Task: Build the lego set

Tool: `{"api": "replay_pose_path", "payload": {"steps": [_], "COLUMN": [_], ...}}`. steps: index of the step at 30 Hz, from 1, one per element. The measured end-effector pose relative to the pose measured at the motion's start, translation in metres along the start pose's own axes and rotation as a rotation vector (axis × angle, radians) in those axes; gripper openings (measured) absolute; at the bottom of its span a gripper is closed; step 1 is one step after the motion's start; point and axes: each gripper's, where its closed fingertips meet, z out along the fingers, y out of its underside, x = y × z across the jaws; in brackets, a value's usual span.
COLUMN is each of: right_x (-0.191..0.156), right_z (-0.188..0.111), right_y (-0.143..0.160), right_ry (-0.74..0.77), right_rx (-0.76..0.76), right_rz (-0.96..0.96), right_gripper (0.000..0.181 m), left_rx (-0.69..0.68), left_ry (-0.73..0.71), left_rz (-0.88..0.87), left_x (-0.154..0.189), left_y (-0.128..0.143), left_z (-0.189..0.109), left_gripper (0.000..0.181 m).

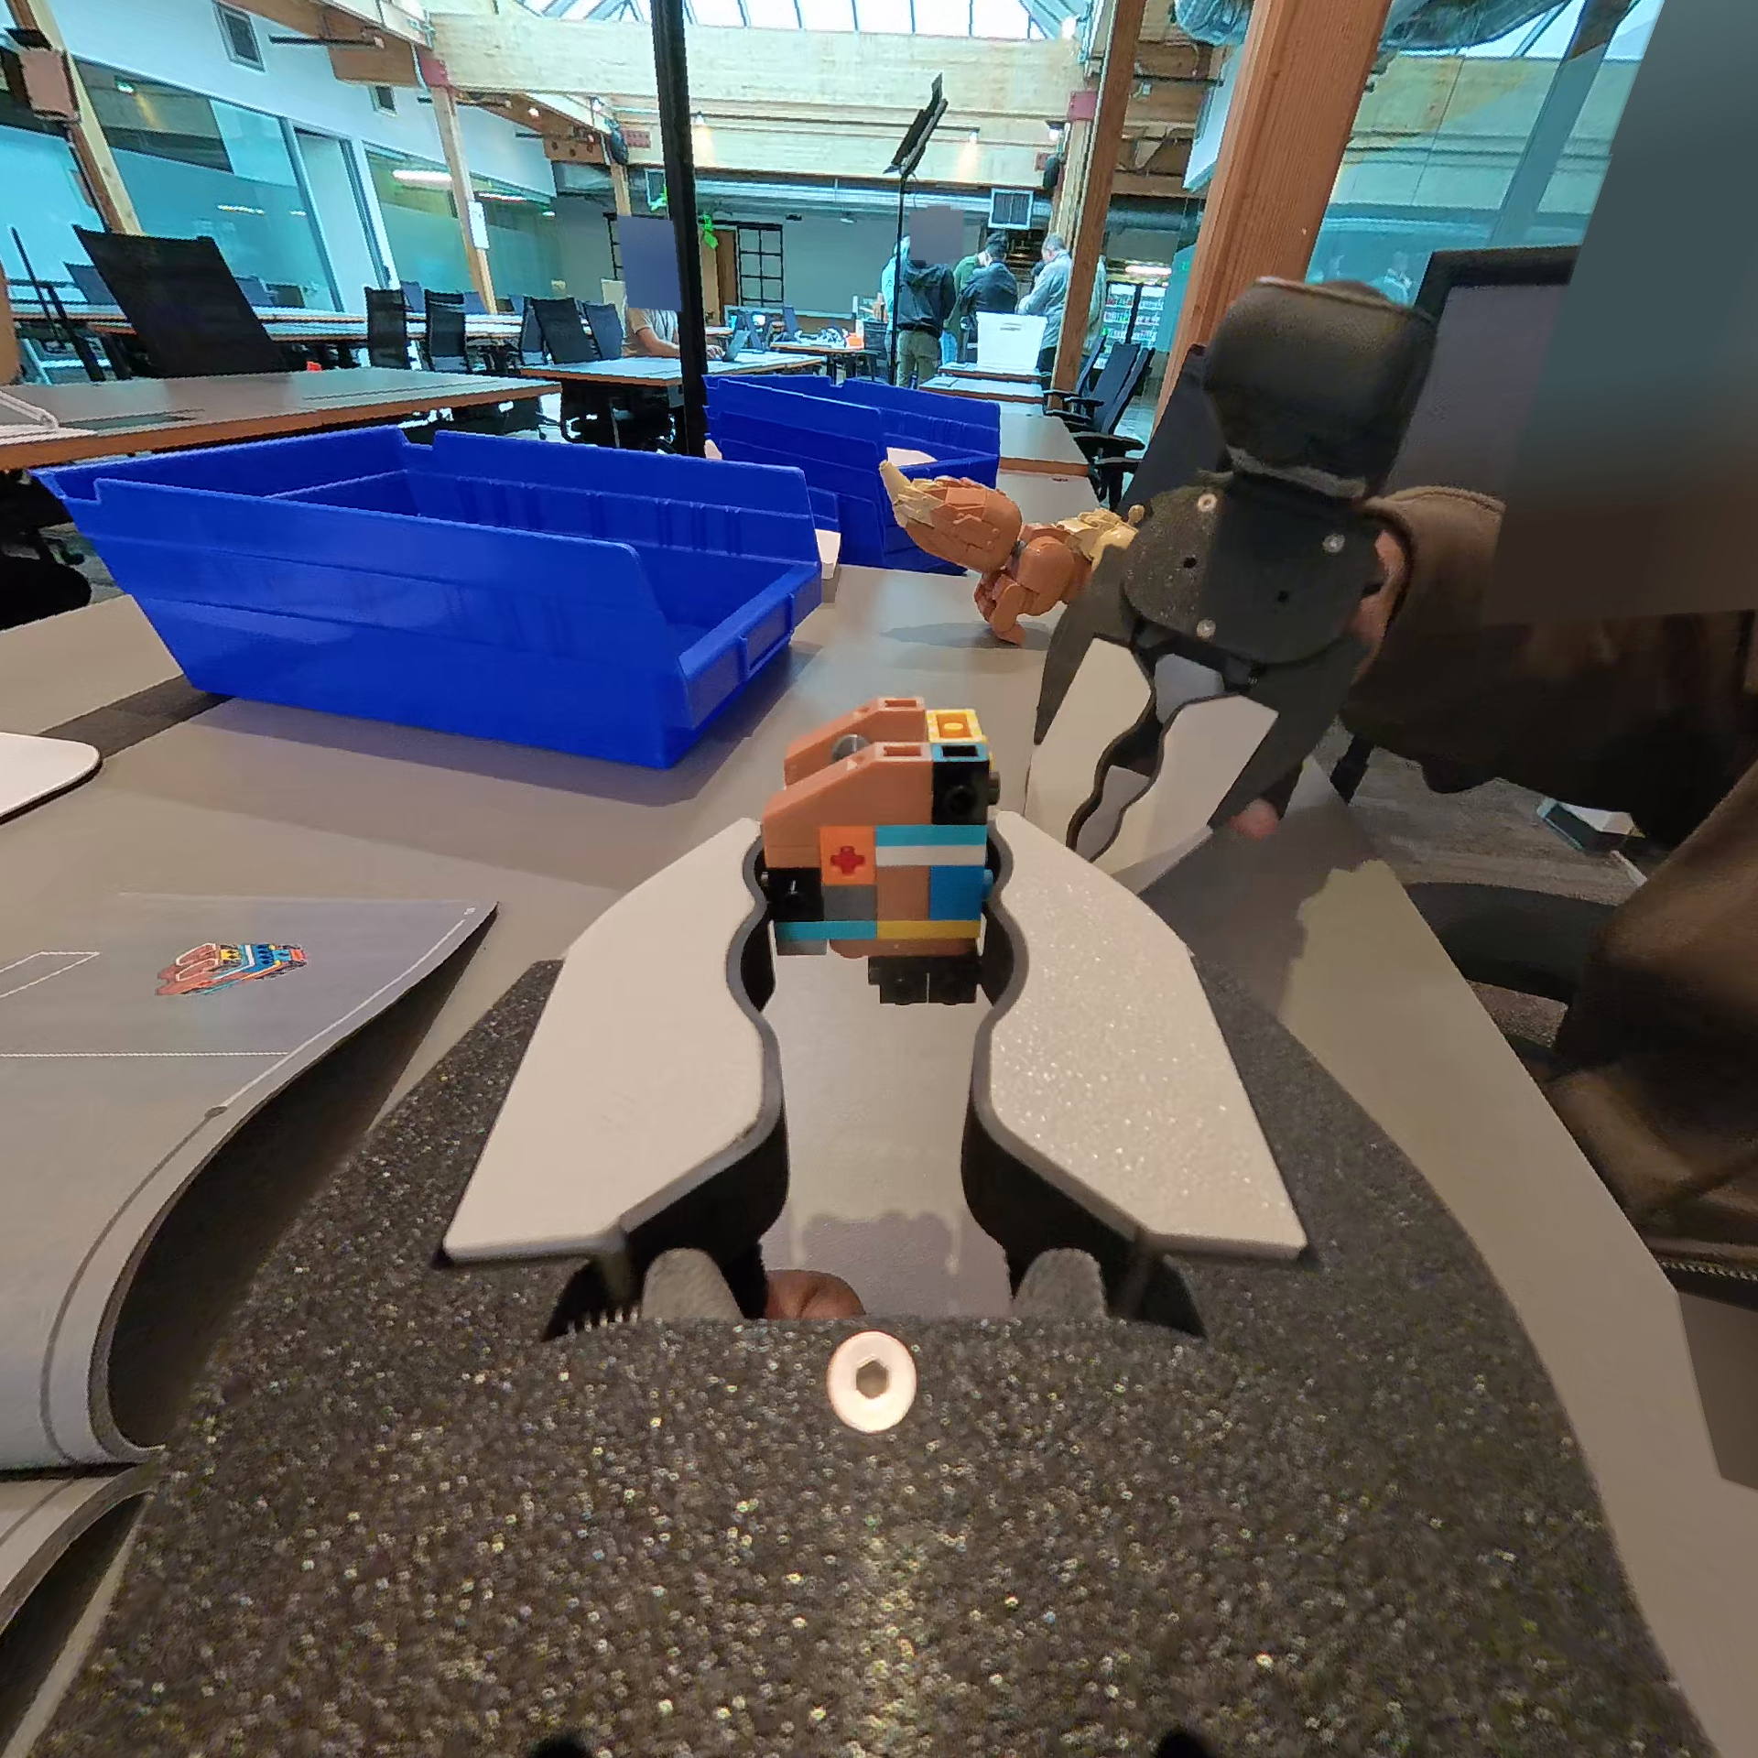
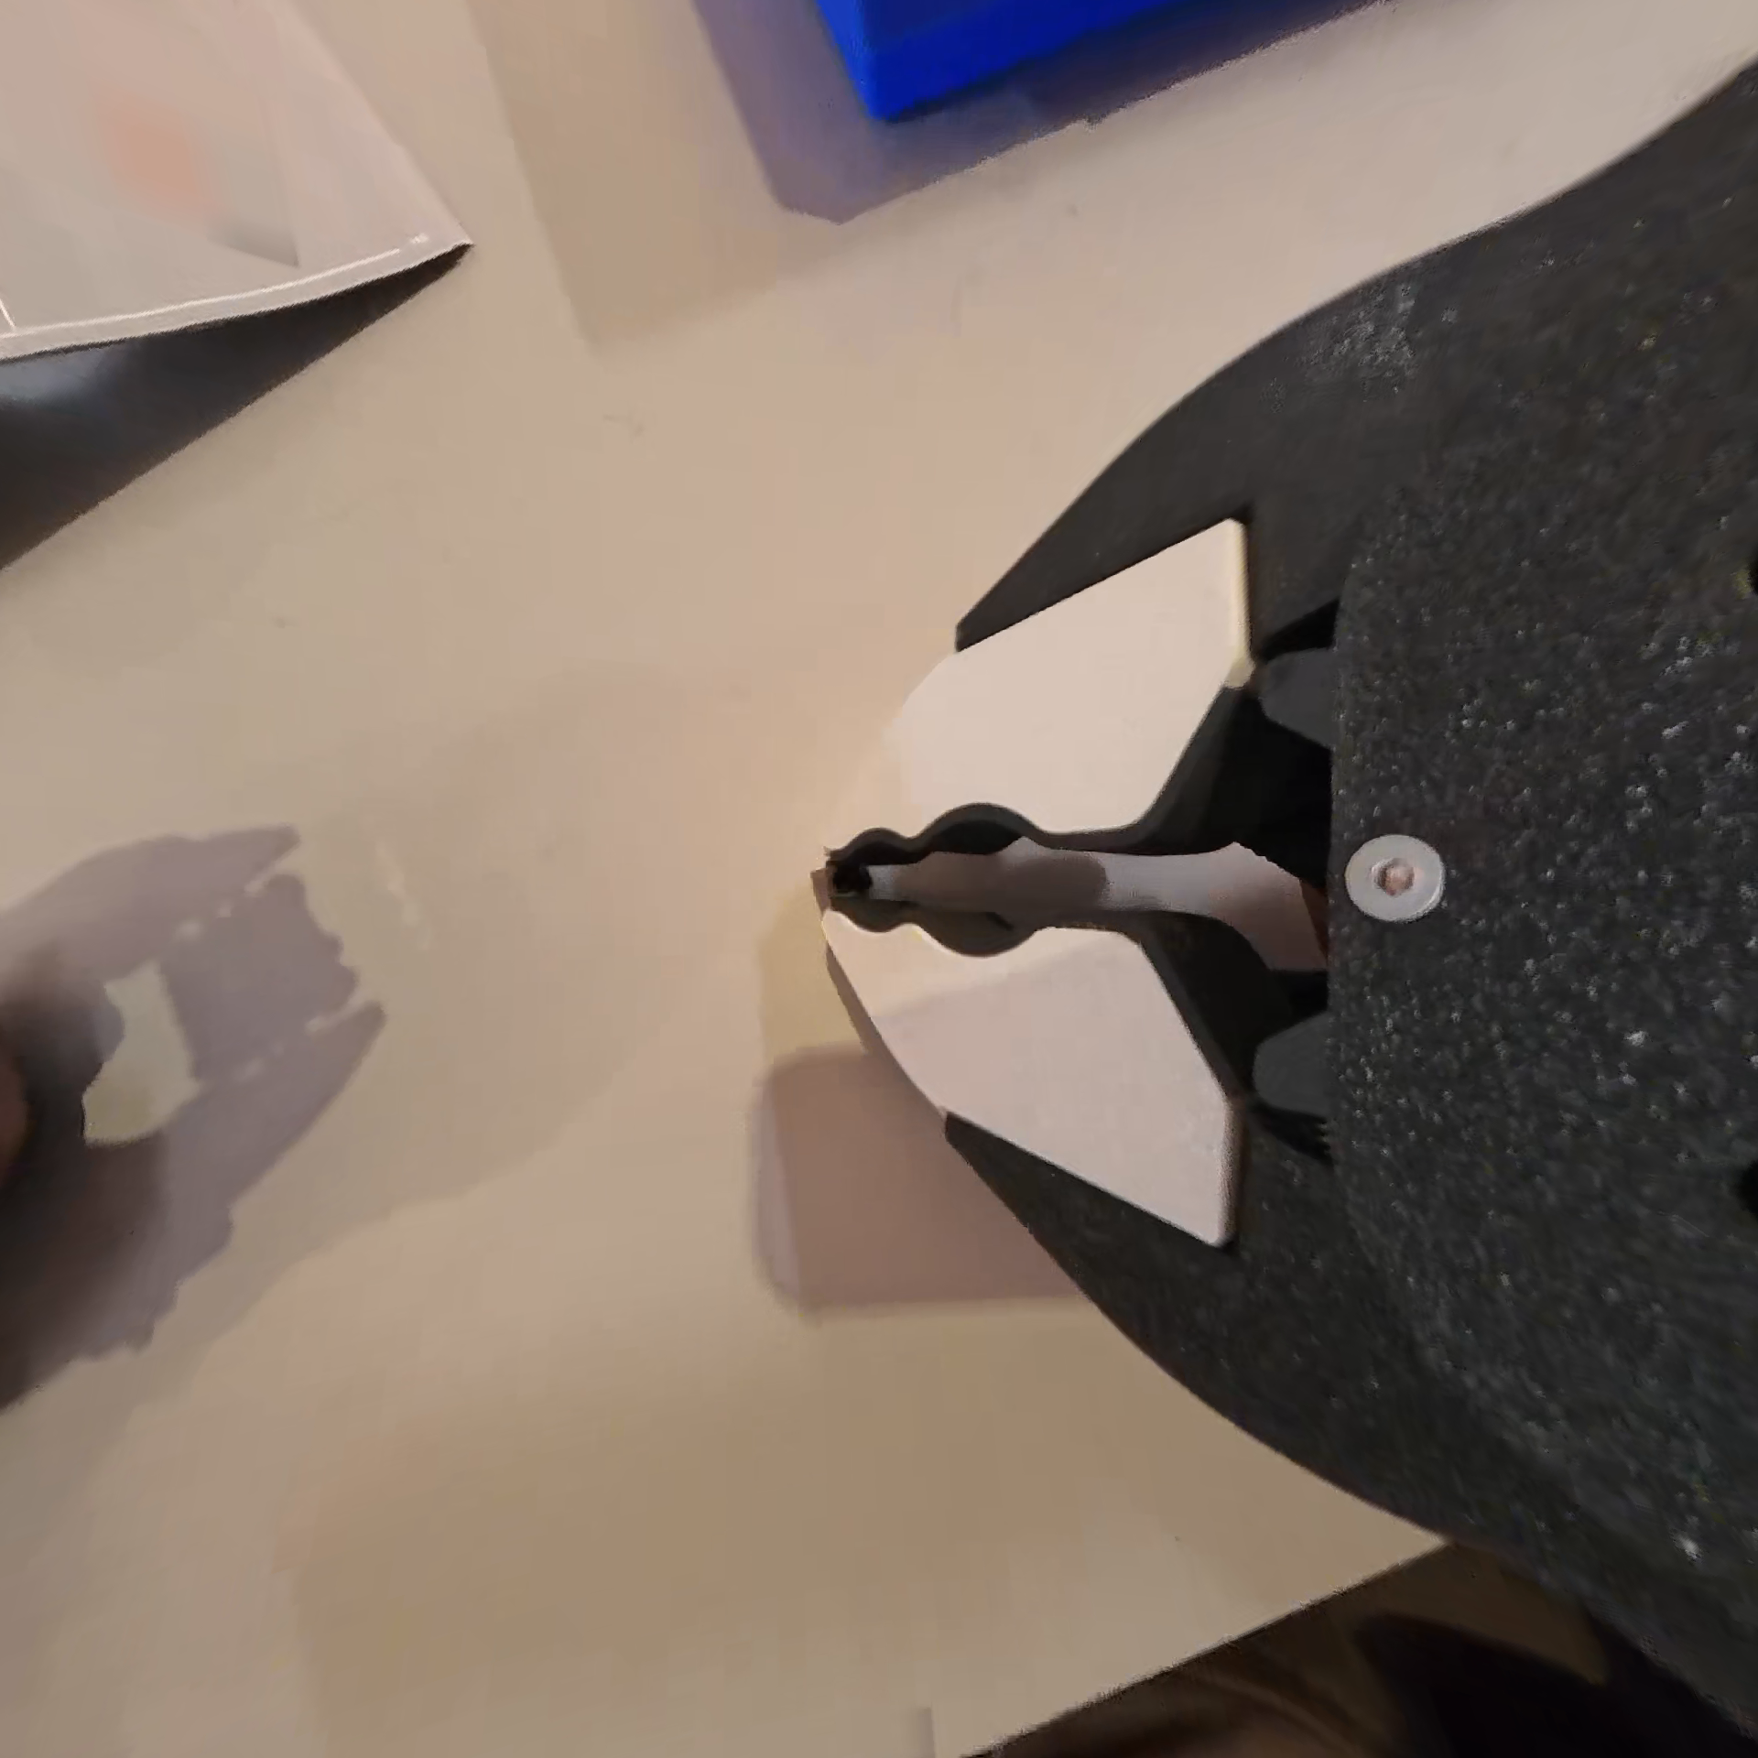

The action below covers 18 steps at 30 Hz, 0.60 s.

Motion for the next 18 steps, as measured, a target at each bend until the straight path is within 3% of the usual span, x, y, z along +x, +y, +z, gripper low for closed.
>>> {"api": "replay_pose_path", "payload": {"steps": [6,12,18], "right_x": [0.0048,0.0048,-0.0014], "right_z": [-0.006,-0.0028,-0.0046], "right_y": [-0.0044,-0.0031,-0.0033], "right_ry": [-0.137,-0.22,-0.395], "right_rx": [0.035,-0.002,-0.034], "right_rz": [0.092,0.012,-0.041], "right_gripper": [0.008,0.01,0.011], "left_rx": [-0.002,-0.002,-0.003], "left_ry": [0.0,0.001,0.004], "left_rz": [0.005,0.006,0.005], "left_x": [0.0005,0.0008,0.0011], "left_y": [0.0003,0.0004,0.0005], "left_z": [0.0002,0.0001,0.0003], "left_gripper": [0.041,0.041,0.041]}}
